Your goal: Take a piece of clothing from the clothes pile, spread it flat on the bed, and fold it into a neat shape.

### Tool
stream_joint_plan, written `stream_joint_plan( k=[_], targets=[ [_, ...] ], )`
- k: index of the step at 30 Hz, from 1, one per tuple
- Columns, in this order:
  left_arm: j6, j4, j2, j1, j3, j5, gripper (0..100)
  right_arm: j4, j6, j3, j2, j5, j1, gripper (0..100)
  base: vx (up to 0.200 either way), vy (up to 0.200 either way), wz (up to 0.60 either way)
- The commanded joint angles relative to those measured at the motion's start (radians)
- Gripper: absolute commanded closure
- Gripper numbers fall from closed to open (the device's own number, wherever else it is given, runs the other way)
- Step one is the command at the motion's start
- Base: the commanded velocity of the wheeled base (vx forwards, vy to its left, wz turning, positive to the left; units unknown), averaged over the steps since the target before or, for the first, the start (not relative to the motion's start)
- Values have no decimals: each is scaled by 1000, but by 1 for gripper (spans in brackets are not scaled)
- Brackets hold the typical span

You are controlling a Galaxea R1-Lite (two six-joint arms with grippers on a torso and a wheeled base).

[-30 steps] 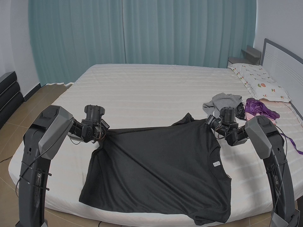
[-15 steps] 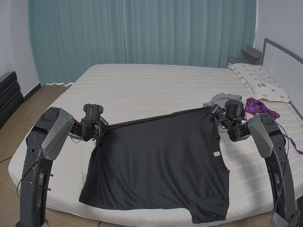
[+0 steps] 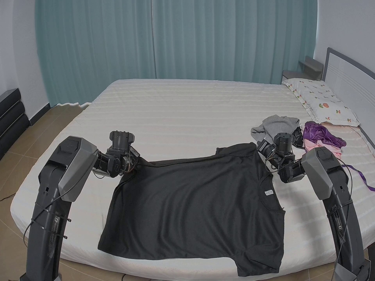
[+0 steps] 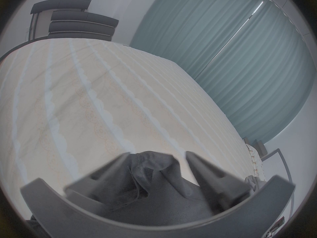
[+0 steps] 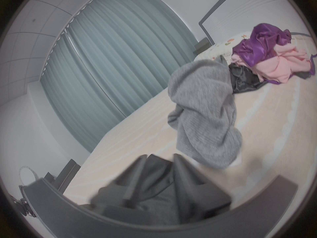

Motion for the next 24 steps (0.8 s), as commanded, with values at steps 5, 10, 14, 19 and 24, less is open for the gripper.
stream_joint_plan(
  k=[5, 10, 14, 19, 24],
  targets=[
    [-8, 16, -34, 2, 44, 16, 0, -8, 43, 187, -153, 35, -28, 0, 0, 0, 0],
    [-33, 4, -192, 5, 235, -6, 0, -26, 123, 520, -367, 130, -45, 0, 0, 0, 0],
    [-39, -4, -342, 5, 452, -61, 0, -141, 132, 837, -511, 178, -42, 0, 0, 0, 0],
    [-91, -69, -495, -12, 720, -144, 0, -373, 184, 1201, -633, 176, -2, 0, 0, 0, 0],
    [-148, -164, -617, -35, 939, -181, 0, -546, 217, 1474, -722, 176, 46, 0, 0, 0, 0]
  ],
)
